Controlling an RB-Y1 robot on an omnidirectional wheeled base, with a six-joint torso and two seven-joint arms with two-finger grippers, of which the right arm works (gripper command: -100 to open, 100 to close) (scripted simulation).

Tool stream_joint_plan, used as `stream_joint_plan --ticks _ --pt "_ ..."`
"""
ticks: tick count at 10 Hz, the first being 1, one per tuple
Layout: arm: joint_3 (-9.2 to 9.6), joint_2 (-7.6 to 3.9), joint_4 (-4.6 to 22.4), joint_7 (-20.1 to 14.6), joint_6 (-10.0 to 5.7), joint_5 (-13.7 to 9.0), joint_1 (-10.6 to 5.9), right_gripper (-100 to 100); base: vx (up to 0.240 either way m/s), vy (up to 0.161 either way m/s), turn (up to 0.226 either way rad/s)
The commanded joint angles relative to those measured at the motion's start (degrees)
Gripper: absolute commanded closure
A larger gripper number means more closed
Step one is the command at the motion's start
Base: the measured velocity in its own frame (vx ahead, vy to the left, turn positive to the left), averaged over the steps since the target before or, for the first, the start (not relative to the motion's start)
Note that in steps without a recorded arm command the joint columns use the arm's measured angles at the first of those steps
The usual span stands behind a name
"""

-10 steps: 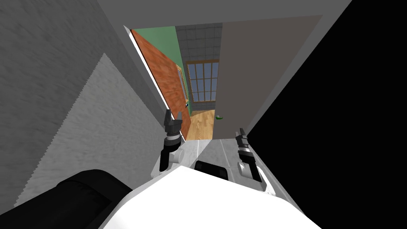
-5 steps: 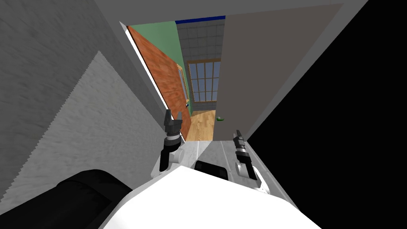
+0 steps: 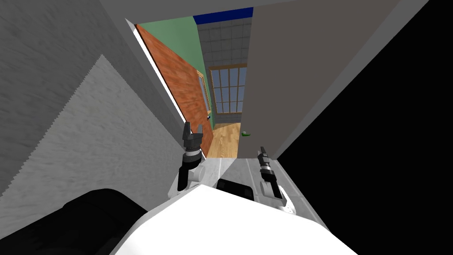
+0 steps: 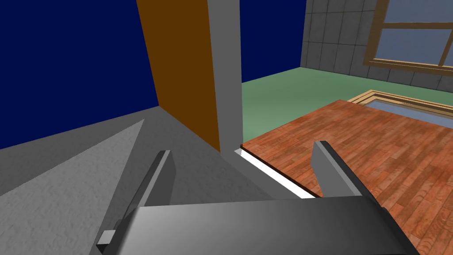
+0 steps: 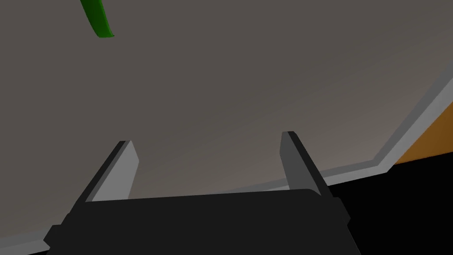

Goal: Push the door open

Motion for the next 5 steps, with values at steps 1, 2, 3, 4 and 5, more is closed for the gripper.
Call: stream_joint_plan --ticks 1,2,3,4,5 --pt "0.12 0.26 2.84 0.27 -0.78 -0.07 -0.81 -100 0.068 -0.017 0.044" --pt "0.20 0.43 4.58 0.43 -1.17 -0.11 -1.36 -100 0.093 -0.022 0.047" --pt "0.28 0.59 6.31 0.59 -1.56 -0.15 -1.90 -100 0.089 -0.020 0.052" --pt "0.35 0.78 7.64 0.74 -1.92 -0.20 -2.41 -100 0.091 -0.027 0.058" --pt "0.42 0.98 9.49 0.88 -2.27 -0.24 -2.91 -100 0.095 -0.037 0.053"
